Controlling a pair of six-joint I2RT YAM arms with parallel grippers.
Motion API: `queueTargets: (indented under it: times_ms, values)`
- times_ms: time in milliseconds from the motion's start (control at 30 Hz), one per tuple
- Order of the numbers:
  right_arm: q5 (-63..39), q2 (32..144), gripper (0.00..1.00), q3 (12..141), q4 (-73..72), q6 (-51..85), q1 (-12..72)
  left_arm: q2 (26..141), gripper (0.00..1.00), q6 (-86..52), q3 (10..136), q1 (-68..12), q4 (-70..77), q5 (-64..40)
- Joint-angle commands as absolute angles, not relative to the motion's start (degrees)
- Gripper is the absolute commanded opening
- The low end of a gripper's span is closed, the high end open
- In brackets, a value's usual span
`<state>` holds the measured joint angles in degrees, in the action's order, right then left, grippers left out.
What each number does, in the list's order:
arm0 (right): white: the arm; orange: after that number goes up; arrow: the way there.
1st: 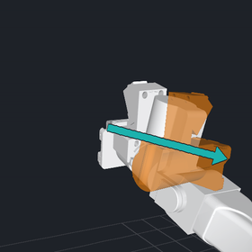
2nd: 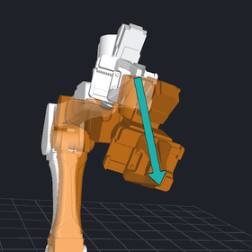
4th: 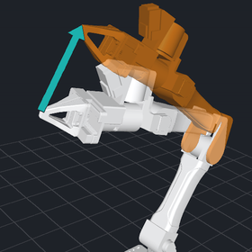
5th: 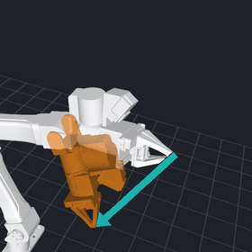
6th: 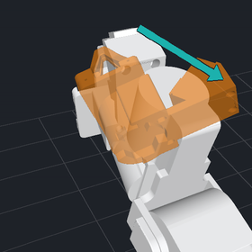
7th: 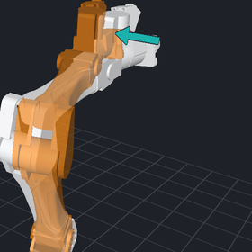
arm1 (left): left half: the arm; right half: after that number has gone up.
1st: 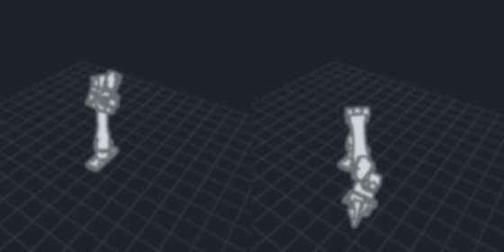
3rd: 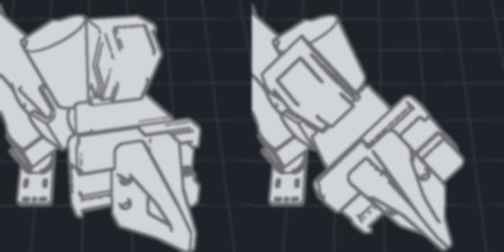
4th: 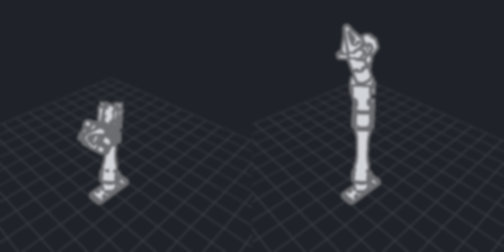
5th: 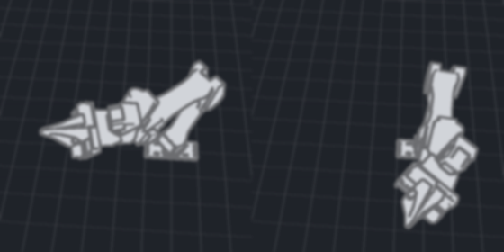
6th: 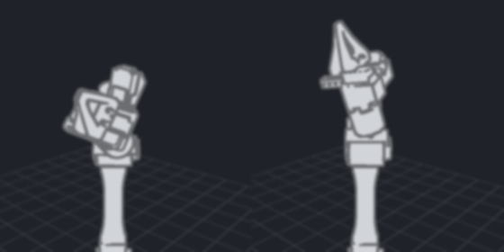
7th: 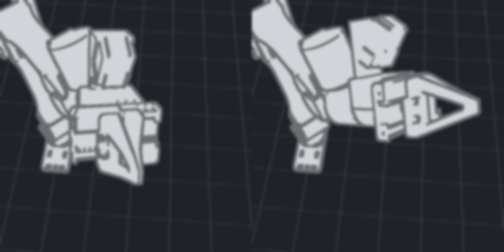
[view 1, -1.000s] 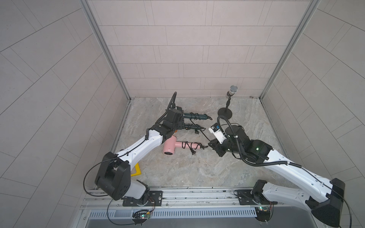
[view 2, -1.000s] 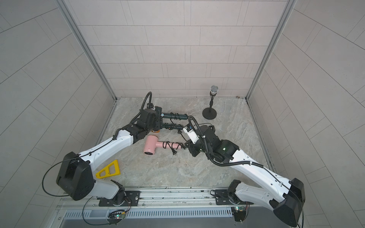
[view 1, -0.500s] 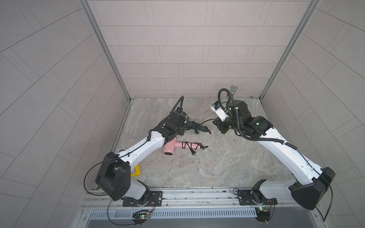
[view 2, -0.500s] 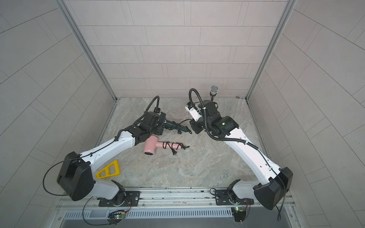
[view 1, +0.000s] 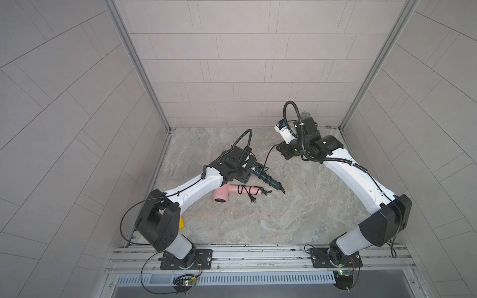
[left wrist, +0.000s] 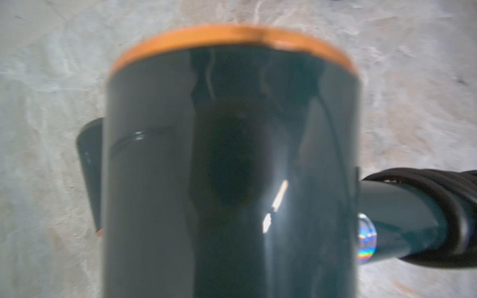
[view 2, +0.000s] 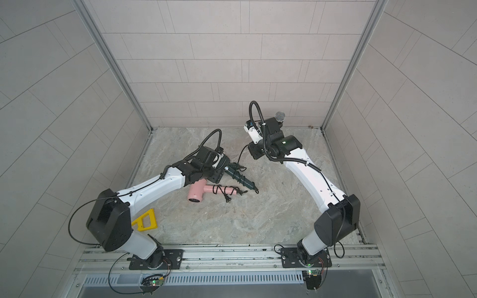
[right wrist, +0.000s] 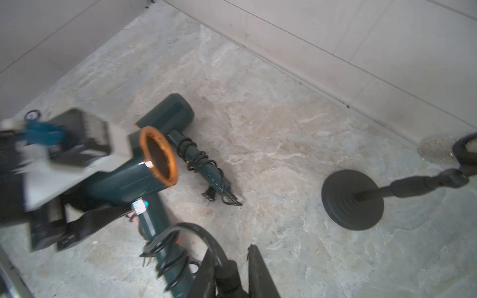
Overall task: Wrap the cord around the hair dryer
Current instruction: Wrap the power cord around the hair dryer.
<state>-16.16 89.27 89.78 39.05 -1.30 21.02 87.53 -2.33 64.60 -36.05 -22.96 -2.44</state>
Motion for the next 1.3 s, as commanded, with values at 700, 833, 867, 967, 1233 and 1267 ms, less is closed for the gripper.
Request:
queueTargets:
  times_ms: [700, 833, 867, 967, 1233, 1267]
  values:
    - [-29.8, 81.5, 0.00, 54.7, -3.4, 18.1, 14.9, 84.7, 0.00, -49.1, 52.6, -25.9, 29.0, -16.2]
    - [-29.2, 81.2, 0.00, 53.2, -2.7, 18.0, 18.8, 83.0, 0.00, -49.5, 53.2, -26.0, 21.5, -7.6]
    - [-28.9, 81.1, 0.00, 53.3, -2.1, 17.9, 19.9, 82.8, 0.00, -49.5, 53.6, -26.1, 19.4, -6.1]
    - [-28.1, 81.2, 0.00, 53.6, 0.0, 17.9, 23.5, 82.3, 0.00, -49.4, 55.1, -26.2, 12.2, -1.3]
    - [-24.0, 83.1, 0.00, 64.9, 12.8, 14.7, 33.4, 82.6, 0.00, -43.1, 65.2, -28.5, -14.8, 15.0]
    - [-23.7, 83.6, 0.00, 66.5, 14.7, 14.3, 33.7, 82.6, 0.00, -41.9, 65.9, -29.3, -16.4, 17.5]
